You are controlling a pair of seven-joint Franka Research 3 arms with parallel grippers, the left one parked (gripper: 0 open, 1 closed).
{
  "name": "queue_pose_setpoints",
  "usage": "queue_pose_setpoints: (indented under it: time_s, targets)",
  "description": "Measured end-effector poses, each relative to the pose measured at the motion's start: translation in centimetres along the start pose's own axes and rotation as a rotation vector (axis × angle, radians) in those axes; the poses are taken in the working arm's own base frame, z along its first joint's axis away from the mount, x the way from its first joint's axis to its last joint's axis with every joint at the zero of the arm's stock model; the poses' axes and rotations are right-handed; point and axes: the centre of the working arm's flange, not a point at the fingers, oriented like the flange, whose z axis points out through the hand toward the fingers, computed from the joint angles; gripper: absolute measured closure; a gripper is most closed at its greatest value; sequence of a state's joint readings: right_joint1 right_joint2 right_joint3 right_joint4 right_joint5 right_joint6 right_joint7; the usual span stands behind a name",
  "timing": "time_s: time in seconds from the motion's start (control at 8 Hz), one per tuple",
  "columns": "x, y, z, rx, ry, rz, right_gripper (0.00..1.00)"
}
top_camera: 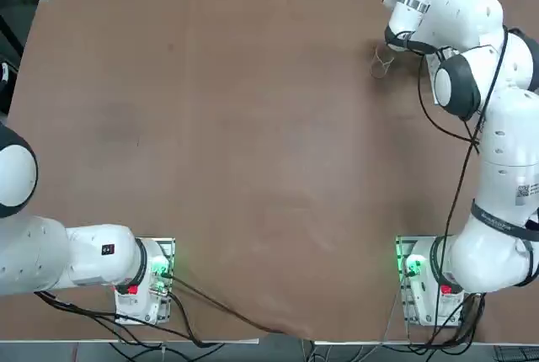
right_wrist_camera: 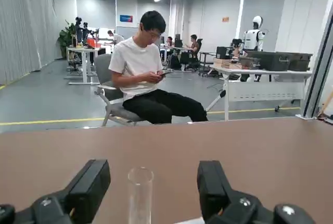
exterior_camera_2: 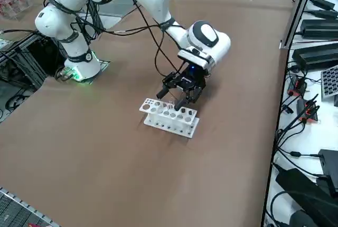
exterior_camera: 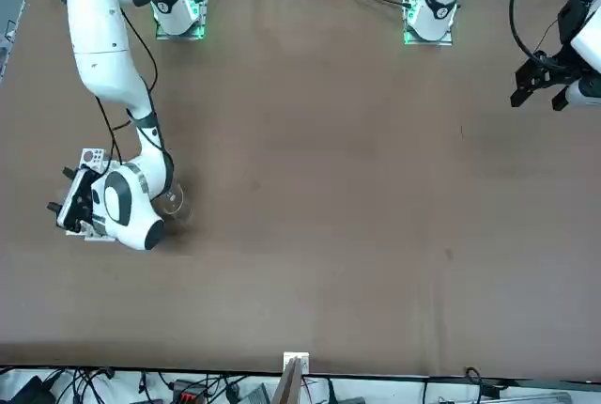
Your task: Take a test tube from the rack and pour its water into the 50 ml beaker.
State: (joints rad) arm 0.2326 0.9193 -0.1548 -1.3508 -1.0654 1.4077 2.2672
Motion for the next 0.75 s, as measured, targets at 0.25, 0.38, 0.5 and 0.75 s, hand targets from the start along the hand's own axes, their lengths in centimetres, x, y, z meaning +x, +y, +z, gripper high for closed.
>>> queue_pose_setpoints:
  time_s: [0.25, 0.38, 0.5, 0.75]
  targets:
    - [1.2, -0.1, -1.2, 0.016, -0.011, -0.067, 0.0]
    - [2.6, -0.1, -2.2, 0.028, -0.024, -0.112, 0.0]
    - [4.6, -0.1, -3.2, 0.036, -0.052, -0.166, 0.0]
    - [9.6, 0.3, -5.1, 0.054, -0.149, -0.332, 0.0]
